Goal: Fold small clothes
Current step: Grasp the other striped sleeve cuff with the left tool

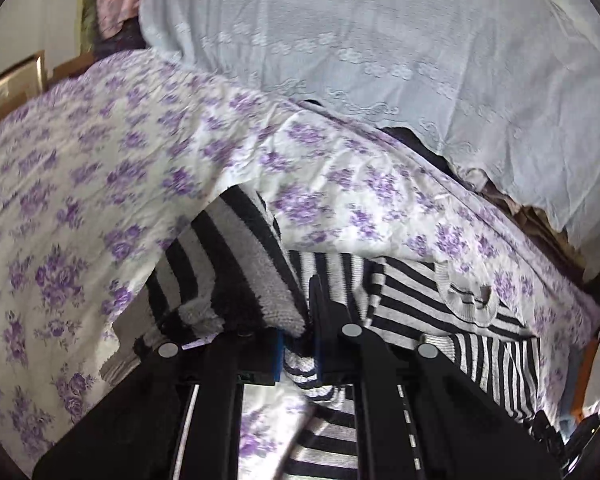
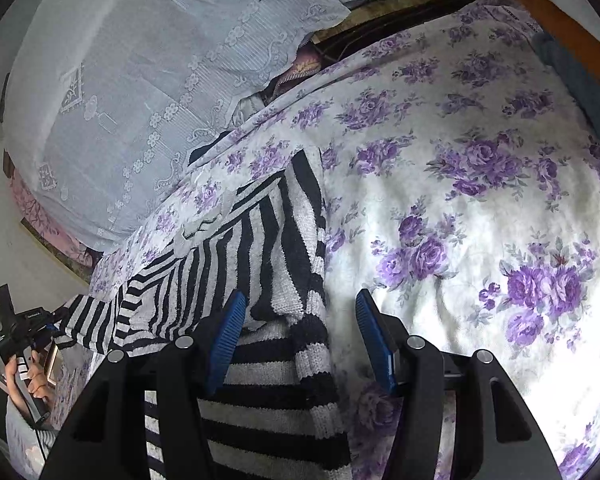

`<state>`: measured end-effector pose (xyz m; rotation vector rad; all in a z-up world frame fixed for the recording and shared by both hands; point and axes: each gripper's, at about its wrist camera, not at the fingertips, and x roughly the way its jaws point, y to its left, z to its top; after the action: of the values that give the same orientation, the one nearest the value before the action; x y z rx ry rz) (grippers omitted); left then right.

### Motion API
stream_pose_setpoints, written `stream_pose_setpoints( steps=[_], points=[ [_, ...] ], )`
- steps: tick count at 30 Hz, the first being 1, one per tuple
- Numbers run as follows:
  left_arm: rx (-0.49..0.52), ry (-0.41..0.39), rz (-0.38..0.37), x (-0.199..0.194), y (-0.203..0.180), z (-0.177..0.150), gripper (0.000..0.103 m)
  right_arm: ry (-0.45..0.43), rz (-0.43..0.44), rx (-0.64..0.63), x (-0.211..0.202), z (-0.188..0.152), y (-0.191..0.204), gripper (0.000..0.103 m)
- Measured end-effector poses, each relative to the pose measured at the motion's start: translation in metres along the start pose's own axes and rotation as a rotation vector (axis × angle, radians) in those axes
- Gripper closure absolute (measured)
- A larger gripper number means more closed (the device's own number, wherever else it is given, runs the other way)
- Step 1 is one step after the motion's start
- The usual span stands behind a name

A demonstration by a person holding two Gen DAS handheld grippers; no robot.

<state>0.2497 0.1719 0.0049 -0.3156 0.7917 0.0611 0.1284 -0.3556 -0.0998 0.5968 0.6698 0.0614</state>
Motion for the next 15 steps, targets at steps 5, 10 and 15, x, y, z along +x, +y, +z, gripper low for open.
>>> stream_pose_setpoints(
  steps=[5, 10, 15],
  points=[
    [0.116, -0.015, -0.008, -0.008, -0.048, -0.004, 0.093, 0.008, 0.005, 0.010, 0.002, 0.001, -0.002, 0.045],
    [0.262, -0.020, 0.014, -0.006, -0.097, -0.020, 0.093, 0.013, 0.010, 0.018, 0.003, 0.002, -0.004, 0.045],
    [0.376, 0.000, 0.004, 0.006, -0.142, -0.046, 0.093, 0.016, 0.012, 0.022, 0.003, 0.003, -0.005, 0.045]
  ],
)
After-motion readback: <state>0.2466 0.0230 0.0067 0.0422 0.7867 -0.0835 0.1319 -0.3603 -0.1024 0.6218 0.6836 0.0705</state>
